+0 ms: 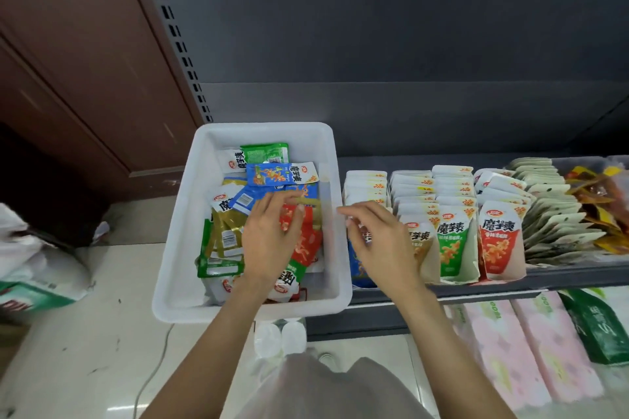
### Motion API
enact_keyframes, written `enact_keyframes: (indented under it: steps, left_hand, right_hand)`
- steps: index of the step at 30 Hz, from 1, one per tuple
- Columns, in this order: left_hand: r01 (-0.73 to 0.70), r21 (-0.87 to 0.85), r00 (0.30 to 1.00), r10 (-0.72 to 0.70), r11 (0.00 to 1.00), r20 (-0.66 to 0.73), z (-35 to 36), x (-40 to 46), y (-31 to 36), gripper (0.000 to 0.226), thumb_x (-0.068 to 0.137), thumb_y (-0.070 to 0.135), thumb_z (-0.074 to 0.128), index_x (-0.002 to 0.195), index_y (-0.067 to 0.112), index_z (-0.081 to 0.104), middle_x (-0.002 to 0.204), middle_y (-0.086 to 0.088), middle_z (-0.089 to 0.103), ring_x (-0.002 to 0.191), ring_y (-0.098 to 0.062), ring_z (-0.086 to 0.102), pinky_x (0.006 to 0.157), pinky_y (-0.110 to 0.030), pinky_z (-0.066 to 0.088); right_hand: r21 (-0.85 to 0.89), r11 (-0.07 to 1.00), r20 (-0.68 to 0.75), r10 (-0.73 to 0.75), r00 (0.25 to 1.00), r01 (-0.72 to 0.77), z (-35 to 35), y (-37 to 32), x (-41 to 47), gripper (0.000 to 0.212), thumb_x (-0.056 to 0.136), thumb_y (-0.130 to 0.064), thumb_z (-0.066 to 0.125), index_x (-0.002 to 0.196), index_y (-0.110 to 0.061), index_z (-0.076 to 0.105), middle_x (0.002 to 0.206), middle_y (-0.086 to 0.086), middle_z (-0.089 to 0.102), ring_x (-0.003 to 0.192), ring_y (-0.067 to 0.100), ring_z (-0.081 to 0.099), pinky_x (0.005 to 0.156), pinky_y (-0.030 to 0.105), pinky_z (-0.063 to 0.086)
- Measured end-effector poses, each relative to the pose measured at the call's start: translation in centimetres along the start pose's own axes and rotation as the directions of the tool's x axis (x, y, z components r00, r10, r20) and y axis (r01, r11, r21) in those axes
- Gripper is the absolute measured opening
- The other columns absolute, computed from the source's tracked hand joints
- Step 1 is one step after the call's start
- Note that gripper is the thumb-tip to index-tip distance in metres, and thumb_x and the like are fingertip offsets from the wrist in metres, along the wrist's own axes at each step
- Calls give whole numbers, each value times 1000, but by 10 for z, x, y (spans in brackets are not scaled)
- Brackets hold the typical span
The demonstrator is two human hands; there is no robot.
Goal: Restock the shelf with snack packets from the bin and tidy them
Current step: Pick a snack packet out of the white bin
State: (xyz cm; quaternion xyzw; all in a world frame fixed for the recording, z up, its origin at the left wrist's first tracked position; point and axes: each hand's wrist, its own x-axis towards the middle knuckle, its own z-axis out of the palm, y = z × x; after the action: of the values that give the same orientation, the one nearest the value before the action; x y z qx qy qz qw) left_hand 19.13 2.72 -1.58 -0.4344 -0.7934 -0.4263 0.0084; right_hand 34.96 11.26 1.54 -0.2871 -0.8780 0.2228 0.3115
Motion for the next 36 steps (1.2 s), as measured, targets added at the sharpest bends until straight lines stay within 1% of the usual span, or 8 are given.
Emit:
enact_keyframes:
  steps: [7,11,20,22,24,27,32,36]
  left_hand:
    - [147,286,972,-191,947,134,-30,4,-71,43,80,14,68,122,11,57,121,-9,60,111,-31,52,92,-42,42]
    - [57,494,907,-251,868,337,-32,12,-83,55,90,32,54,142,21,38,146,4,39,136,-18,30,107,-35,28]
    - [-30,613,879,-271,789,392,-33,17,-83,51,95,40,40,144,29,32,147,12,35,138,-13,23,110,-31,17]
    - [31,535,894,-262,844,362,-33,16,-85,47,95,43,41,140,29,38,143,9,42,134,-13,31,109,-31,19]
    - [366,206,893,-405,908,198,-39,18,-80,42,95,49,38,129,28,52,130,2,57,121,-18,49,104,-36,34]
    - [689,-514,685,-692,511,228,-65,29,-59,49,95,59,28,110,25,61,110,-2,68,96,-19,66,83,-38,51]
    - [712,-483,699,-452,509,554,-88,31,-27,35,78,36,67,107,17,68,93,0,71,86,-18,67,74,-28,51]
    - [567,-552,820,-358,612,446,-77,18,-5,22,75,3,74,89,20,70,86,-3,72,76,-22,68,64,-30,57]
  right_hand:
    - [-85,996,445,3,896,39,94,-23,67,36,95,-21,50,130,-15,54,130,4,56,114,20,56,93,36,48]
    - [-302,945,605,87,792,127,148,-9,99,55,93,-10,51,145,-13,32,147,12,33,136,27,31,111,39,31]
    - [-534,774,588,51,807,340,155,-3,129,32,95,-2,40,122,-13,53,109,7,66,102,26,63,79,35,49]
    - [-528,761,546,-37,837,377,144,-14,127,30,94,-5,44,120,-15,56,101,3,68,93,24,66,74,32,49]
    - [-449,822,407,-162,899,351,126,-25,124,29,91,-8,47,116,-17,62,96,3,71,86,24,67,71,30,49]
    - [-130,882,-35,-460,887,452,94,-27,101,23,87,-8,54,98,-13,74,94,2,74,86,17,70,80,32,54]
    - [1,838,-197,-535,822,545,58,-21,64,21,95,-14,55,94,-13,76,116,0,65,117,25,53,100,38,41]
    - [255,957,-158,-103,982,141,27,-21,40,32,92,0,49,113,-15,68,138,9,48,125,21,46,101,25,38]
